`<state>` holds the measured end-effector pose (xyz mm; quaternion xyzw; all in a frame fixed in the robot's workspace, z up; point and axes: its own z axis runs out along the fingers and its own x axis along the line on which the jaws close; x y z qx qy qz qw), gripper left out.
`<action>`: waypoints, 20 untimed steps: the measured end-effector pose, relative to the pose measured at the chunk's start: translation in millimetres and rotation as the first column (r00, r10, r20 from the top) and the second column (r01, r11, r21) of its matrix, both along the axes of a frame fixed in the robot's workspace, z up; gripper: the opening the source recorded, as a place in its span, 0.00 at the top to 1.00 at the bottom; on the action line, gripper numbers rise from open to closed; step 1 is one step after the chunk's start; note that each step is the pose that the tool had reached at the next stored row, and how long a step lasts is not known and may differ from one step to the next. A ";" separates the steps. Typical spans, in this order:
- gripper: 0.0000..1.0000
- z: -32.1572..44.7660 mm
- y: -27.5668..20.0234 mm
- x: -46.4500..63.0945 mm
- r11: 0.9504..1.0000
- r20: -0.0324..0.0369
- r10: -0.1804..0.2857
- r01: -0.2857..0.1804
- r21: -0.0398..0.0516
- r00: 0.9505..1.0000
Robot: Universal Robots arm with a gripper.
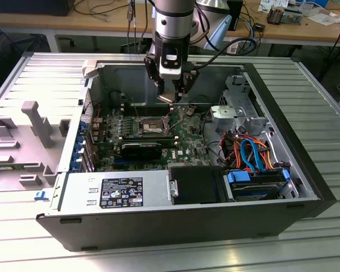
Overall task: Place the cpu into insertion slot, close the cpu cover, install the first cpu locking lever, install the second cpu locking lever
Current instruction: 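Place the cpu into insertion slot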
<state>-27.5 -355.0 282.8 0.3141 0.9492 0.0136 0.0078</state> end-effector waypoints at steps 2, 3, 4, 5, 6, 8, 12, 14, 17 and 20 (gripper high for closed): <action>0.46 0.0 0.0 0.0 1.000 0.000 -0.002 0.002 0.000 1.000; 0.46 0.0 0.0 0.0 1.000 0.000 -0.003 0.003 0.000 1.000; 0.46 0.0 0.0 0.0 1.000 0.000 -0.004 0.004 0.000 1.000; 0.46 0.0 0.0 0.0 1.000 0.000 -0.005 0.005 0.000 1.000; 0.46 0.0 0.0 0.0 1.000 0.000 -0.006 0.006 0.000 1.000; 0.46 0.0 0.0 0.0 1.000 0.000 -0.007 0.007 0.000 1.000; 0.46 0.0 0.0 0.0 1.000 0.000 -0.011 0.011 -0.001 1.000; 0.46 0.0 0.0 0.0 1.000 0.000 -0.013 0.013 -0.001 1.000; 0.46 0.0 0.0 0.0 1.000 0.000 -0.015 0.015 -0.001 1.000; 0.46 0.0 0.0 0.0 1.000 0.000 -0.018 0.018 -0.001 1.000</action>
